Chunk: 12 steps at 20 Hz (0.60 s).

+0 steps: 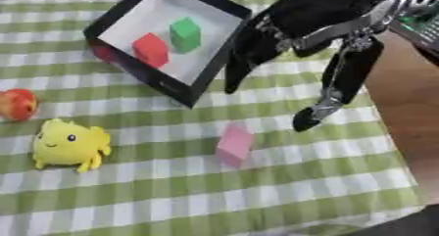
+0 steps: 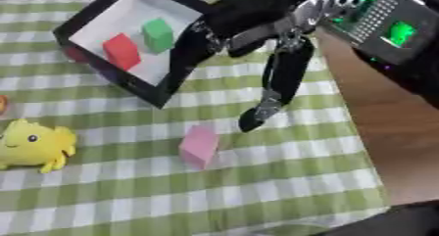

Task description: Pick up objects on the table and place them in the box.

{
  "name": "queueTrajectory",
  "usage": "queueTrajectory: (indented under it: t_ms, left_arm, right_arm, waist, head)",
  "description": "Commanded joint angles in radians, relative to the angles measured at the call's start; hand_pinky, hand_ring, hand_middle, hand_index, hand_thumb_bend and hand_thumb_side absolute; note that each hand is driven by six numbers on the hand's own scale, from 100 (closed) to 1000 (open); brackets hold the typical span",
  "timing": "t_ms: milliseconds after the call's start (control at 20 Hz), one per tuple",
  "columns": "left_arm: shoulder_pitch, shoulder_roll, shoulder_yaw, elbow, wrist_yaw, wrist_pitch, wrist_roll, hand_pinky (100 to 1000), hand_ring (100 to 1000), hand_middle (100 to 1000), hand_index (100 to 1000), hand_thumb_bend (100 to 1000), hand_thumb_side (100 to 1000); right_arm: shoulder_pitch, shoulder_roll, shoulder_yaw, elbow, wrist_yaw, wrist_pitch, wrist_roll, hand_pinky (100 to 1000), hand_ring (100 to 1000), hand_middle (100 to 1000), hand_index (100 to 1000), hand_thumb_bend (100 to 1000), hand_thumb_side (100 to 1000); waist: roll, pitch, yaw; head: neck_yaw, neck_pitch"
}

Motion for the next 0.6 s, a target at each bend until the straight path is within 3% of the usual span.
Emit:
queueTrajectory:
  t_ms: [50, 300, 600]
  left_arm:
    - [-0.005, 0.022, -0.002, -0.015, 0.001, 0.001, -0.005, 911, 637, 746, 839, 259, 712]
    - [-0.002, 0.017, 0.0, -0.014, 0.003, 0.001, -0.008, 912, 637, 746, 839, 256, 714]
    - [-0.002, 0.014, 0.0, -0.014, 0.004, 0.001, -0.008, 912, 637, 747, 839, 256, 715]
  right_arm:
    - [0.003, 0.012, -0.002, 0.025, 0.025, -0.014, 0.029, 848, 793, 759, 857, 523, 180]
    - [0.019, 0.131, 0.027, 0.114, 0.1, -0.001, 0.069, 849, 790, 753, 853, 513, 168]
    - [0.043, 0.182, 0.06, 0.194, 0.207, -0.062, 0.042, 850, 787, 751, 851, 515, 168]
  waist:
    - [0.014, -0.028, 0.011]
    - [0.017, -0.025, 0.011]
    - [0.016, -0.023, 0.009]
  head:
    - [-0.015, -0.003]
    - [-0.012, -0.003]
    - [-0.012, -0.003]
